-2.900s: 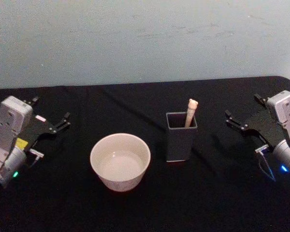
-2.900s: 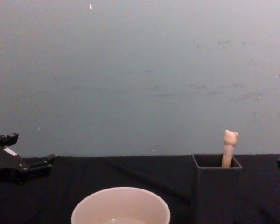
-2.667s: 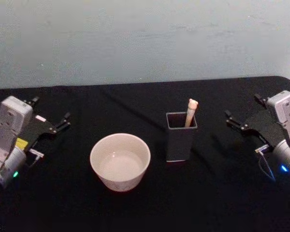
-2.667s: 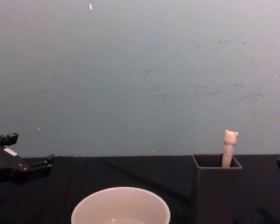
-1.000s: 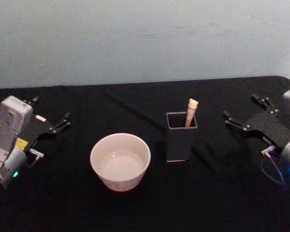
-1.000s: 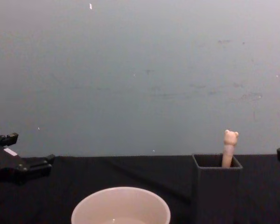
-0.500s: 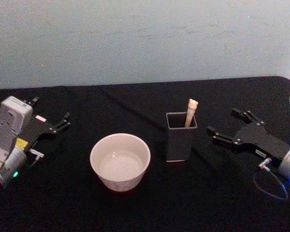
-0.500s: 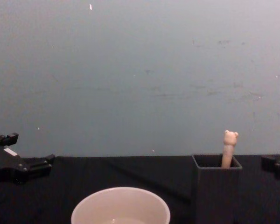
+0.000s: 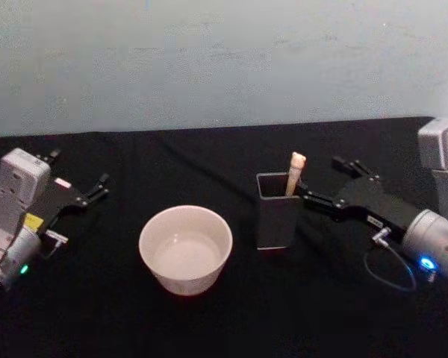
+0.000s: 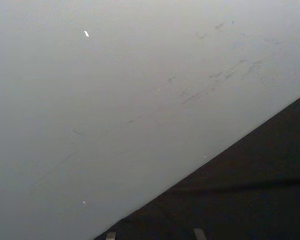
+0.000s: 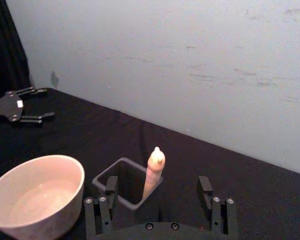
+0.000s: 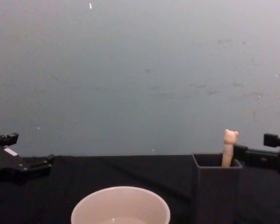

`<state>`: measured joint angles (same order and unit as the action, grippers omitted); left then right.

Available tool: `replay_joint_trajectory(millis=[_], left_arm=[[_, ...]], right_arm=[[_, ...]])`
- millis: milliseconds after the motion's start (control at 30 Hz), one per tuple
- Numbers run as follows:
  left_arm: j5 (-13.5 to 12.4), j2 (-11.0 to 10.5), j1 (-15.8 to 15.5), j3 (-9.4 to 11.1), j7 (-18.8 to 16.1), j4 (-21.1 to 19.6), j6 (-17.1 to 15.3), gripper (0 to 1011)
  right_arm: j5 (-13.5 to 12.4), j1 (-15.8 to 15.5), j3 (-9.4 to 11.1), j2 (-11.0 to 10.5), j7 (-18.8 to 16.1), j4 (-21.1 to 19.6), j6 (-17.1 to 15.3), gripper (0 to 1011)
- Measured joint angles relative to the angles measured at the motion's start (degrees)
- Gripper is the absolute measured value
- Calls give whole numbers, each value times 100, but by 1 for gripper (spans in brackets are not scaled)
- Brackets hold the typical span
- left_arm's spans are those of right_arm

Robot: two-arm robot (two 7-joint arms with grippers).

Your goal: Pick up the stirring spoon with one hand, stir inside the cup, then place it back in its original position.

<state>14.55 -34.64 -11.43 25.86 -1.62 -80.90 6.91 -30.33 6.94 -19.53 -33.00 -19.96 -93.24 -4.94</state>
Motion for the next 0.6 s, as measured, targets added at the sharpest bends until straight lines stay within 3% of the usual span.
replay_joint_trajectory(millis=[200,600], left_arm=[[0,0,0,0,0,0,0,1001],[0,0,0,0,0,0,0,1001]], right_arm=[[125,279,-51,263,-15,299,-102,1003],[249,623,-83,567,-152,723,-277,1003]])
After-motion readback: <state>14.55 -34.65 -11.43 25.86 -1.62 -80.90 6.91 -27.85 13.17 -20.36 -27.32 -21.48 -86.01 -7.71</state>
